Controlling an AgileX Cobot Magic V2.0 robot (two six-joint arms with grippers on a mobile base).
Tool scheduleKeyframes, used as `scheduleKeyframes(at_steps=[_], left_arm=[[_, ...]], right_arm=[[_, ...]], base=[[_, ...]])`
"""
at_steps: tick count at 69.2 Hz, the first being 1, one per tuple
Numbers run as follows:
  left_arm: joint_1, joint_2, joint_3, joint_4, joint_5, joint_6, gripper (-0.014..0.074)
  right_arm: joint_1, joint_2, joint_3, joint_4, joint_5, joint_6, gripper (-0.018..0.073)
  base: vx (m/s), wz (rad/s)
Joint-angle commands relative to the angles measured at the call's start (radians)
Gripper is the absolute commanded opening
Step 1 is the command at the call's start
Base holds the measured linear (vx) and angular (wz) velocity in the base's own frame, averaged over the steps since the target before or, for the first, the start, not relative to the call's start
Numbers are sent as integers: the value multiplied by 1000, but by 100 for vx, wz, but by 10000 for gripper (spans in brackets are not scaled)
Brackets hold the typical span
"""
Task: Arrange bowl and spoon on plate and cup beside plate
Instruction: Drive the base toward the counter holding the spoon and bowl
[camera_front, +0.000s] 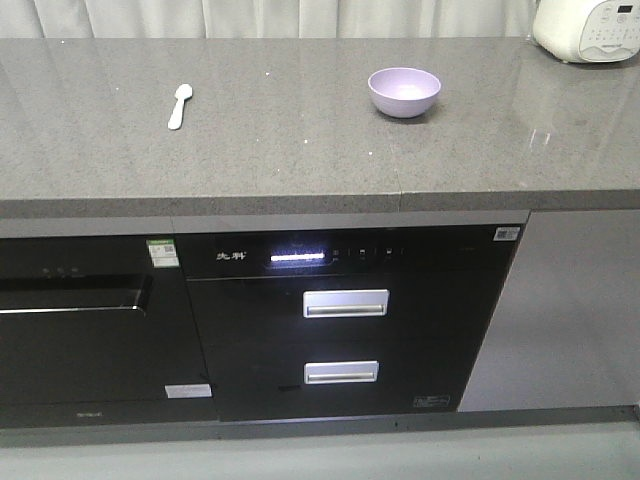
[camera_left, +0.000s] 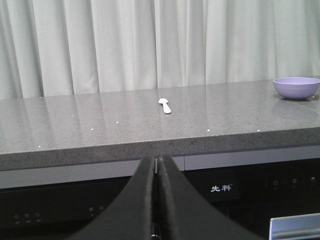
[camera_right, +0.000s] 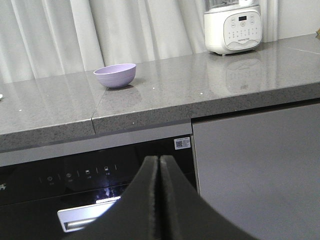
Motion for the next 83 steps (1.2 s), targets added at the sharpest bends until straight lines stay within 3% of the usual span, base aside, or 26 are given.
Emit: scheduleKeyframes(at_steps=[1, 83], left_arm=[[4, -14, -8, -8, -71, -8, -6], [4, -14, -8, -8, -71, -8, -6]], right_arm=[[-5, -10, 4, -4, -71, -14, -11], [-5, -10, 4, -4, -71, -14, -11]], base=[[22, -3], [18, 0]])
